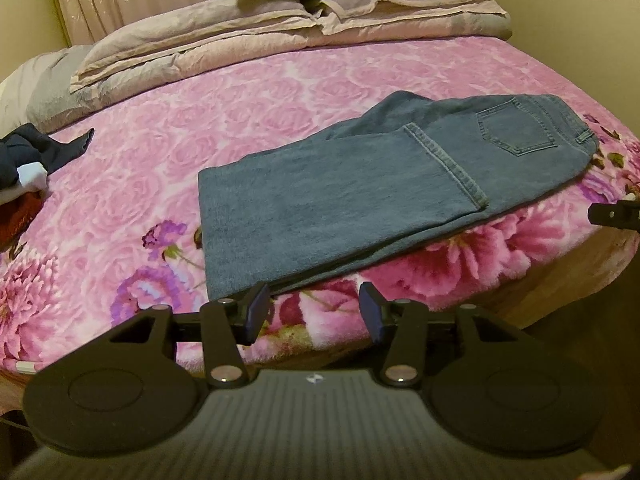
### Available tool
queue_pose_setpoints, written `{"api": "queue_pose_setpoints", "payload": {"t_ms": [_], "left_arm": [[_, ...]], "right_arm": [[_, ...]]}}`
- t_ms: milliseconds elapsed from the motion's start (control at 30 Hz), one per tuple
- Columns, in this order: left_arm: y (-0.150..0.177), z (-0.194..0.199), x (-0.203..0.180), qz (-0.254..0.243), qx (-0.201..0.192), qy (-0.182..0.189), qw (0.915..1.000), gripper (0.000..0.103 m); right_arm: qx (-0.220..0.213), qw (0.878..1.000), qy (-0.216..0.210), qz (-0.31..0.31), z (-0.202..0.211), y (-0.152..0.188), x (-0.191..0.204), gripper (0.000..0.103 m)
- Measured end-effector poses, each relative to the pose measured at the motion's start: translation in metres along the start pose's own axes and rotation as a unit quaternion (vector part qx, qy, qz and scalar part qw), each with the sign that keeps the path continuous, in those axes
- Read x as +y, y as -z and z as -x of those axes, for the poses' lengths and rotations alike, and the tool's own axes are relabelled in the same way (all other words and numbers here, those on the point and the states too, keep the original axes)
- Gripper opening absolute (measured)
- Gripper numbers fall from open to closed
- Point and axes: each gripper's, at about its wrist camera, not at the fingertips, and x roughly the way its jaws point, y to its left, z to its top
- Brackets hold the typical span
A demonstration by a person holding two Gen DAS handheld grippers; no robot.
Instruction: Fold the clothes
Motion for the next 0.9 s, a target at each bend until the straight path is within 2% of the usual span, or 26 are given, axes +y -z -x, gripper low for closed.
{"api": "queue_pose_setpoints", "payload": {"t_ms": [467,533,600,700,900], "left_arm": [[-0.007,-0.024,0.016,0.017,0.019,-0.016,0.9995,0.046],[-0.010,-0.028,0.020,0.024,0.017,-0.008,0.9995,0.046],[-0.013,-0.031,0.025,0.034,0.014,0.003,0.9993,0.046],[-0.018,-0.038,0.034,0.050,0.007,0.024,0.9984,0.046],[-0.027,-0.057,0.053,0.097,0.008,0.052,0.9939,0.045]], "right_arm": [[0.010,1.000,0.000,-0.001,-0.030,-0.011,-0.005,0.098],[0.005,1.000,-0.015,-0.023,-0.035,-0.016,-0.014,0.098],[-0.004,0.996,-0.047,-0.076,-0.044,-0.022,-0.034,0.098],[-0.017,0.982,-0.094,-0.161,-0.059,-0.031,-0.068,0.098],[-0.030,0.934,-0.144,-0.327,-0.092,-0.048,-0.143,0.097]]}}
